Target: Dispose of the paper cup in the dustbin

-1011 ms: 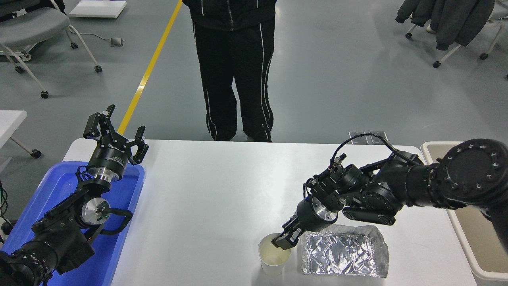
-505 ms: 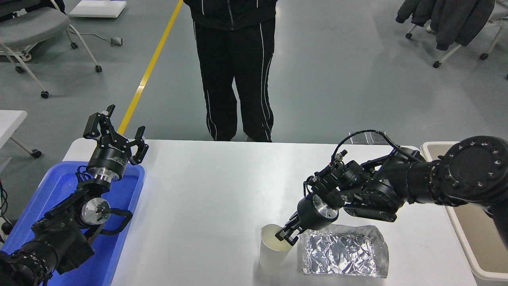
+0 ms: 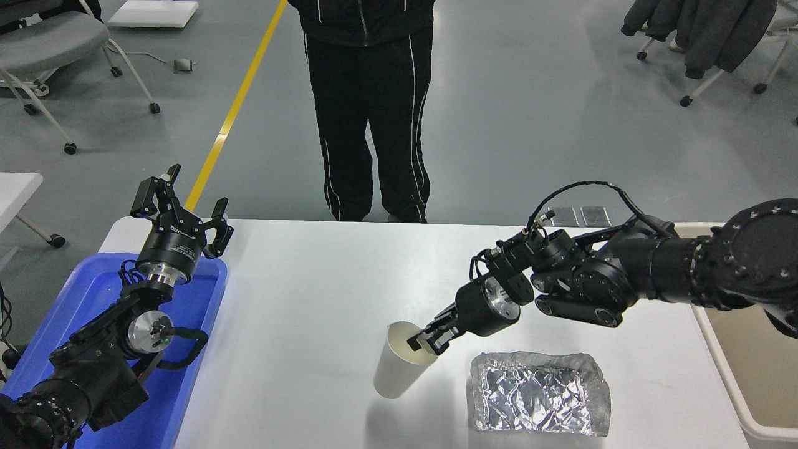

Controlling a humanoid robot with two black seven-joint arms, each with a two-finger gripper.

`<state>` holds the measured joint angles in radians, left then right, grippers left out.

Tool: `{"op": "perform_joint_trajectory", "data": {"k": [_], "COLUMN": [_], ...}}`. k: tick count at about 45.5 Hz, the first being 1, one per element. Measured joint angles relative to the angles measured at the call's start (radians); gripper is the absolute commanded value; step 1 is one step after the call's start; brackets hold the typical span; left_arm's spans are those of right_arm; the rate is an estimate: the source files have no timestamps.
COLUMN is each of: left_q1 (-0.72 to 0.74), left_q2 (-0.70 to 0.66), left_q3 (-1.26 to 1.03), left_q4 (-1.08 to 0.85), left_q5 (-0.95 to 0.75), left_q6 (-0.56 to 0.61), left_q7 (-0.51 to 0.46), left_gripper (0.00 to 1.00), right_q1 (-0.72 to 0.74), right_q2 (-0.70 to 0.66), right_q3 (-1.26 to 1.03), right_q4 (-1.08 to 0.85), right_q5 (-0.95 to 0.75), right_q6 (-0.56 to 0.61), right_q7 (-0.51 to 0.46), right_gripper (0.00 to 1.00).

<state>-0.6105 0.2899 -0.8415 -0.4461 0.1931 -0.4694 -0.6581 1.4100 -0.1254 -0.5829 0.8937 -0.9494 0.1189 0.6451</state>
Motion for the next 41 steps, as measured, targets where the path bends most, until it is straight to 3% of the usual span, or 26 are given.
{"op": "perform_joint_trajectory", "data": {"k": [24,34,41], "left_q1": [0.0,0.0,0.0], "left_q2": [0.0,0.0,0.0], "left_q3": [-0.001,0.0,0.0], "left_q4": [0.0,0.0,0.0], "left_q5": [0.0,0.0,0.0], "left_q6": [0.0,0.0,0.0], "left_q7": [0.0,0.0,0.0], "left_gripper": [1.0,1.0,1.0], "right_q1": [0.009,-0.006,-0.046], "right_q2": [-0.224,-0.259,-0.267], "right_q3": [0.342,0.385,0.387], "right_q4": [-0.04,-0.205,-0.439], "right_q5": [0.24,0.352,0.429], "right_q6": [0.026,0.038,0.045], "right_q7": [0.004,0.002,-0.01], "right_gripper": [0.0,0.0,0.0]}}
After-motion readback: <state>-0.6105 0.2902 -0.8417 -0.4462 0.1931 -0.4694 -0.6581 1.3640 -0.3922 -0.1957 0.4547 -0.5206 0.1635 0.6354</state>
